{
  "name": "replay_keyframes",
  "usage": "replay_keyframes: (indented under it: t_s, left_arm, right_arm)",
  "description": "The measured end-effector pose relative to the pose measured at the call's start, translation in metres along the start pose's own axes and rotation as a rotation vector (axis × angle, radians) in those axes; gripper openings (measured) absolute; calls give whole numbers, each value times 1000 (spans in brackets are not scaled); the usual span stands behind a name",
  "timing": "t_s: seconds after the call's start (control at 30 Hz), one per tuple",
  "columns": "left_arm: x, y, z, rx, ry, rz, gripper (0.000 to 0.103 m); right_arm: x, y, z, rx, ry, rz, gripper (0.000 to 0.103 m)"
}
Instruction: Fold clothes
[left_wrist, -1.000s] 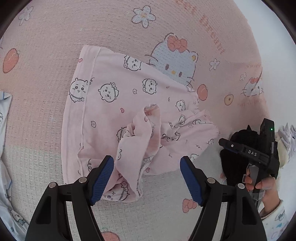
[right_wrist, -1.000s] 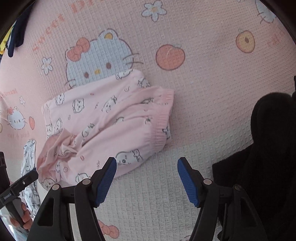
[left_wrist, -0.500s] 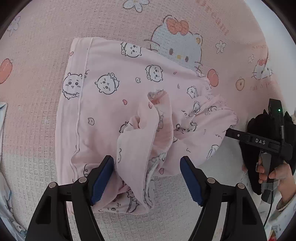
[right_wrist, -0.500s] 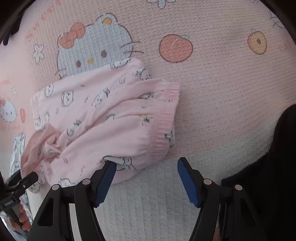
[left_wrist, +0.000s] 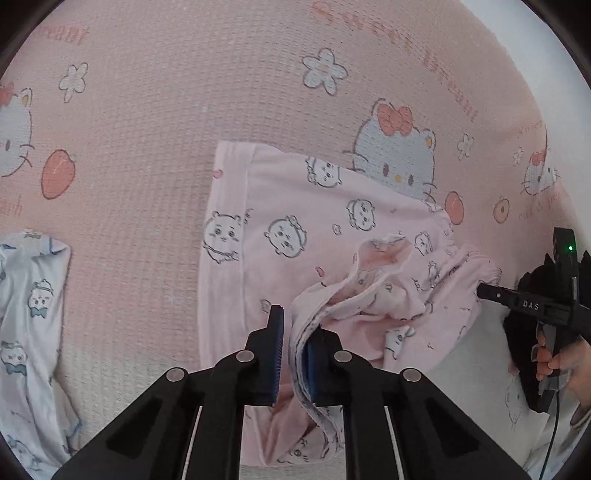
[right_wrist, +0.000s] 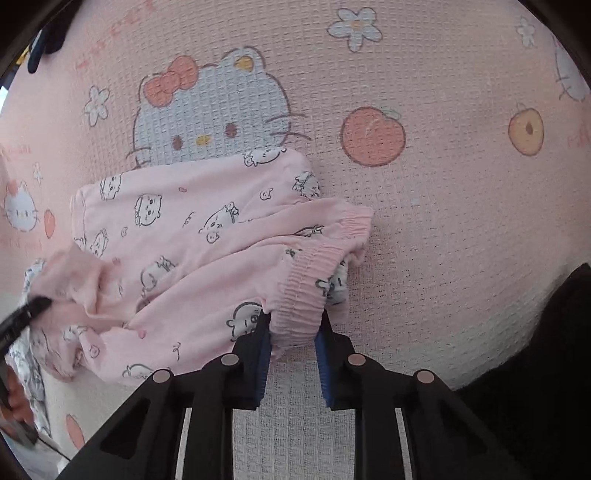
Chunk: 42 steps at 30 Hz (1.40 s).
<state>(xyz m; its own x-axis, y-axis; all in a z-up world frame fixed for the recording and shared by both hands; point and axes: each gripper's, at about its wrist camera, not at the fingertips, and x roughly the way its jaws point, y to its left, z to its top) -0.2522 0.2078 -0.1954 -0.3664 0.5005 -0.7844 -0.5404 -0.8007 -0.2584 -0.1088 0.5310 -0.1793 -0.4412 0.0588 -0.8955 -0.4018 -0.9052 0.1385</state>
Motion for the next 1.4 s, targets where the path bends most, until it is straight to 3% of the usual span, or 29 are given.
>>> replay_keyframes:
  t_s: [0.27,0.47,0.57,0.7,0.8,0.9,1.07,1.13,1.2,1.3,1.4]
  left_arm:
    - [-42,22,33,-33,-102,-51,6]
    - [-69,29,49,-59,-125,-109,6]
    - [-74,26,48,-36,-121,-93,6]
    - [-60,27,30,-39,-47,-63,6]
    - [-49,40,5,-108,26,-93,6]
    - [-37,50,-16,-149,72,-64,6]
    - [-20,52,-33,-163,83,-1,6]
    - [-13,51,-34,-162,98,23,6]
    - [-9,54,-33,-209,127,17,7]
    - [-9,61,-28,-312,191,-48,10]
    - [-15,61,-22,-345,205,-78,22]
  right_arm:
    - [-8,-2,1,-14,2,-2,19]
    - [-14,-2,-4,-34,8,21,19]
    - [-15,-5,-11,-32,28,36,19]
    - [-12,-7,-29,-34,66,37,19]
    - [-7,-10,-42,-22,97,37,19]
    - [-1,-14,-50,-4,108,47,19]
    - [-3,-14,-46,-3,126,25,20]
    - [-4,-14,-43,-5,134,13,27]
    - [-6,-13,-40,-6,141,1,50]
    - [-8,-13,-35,-8,151,-15,52]
    - [-22,-13,-26,18,127,4,62]
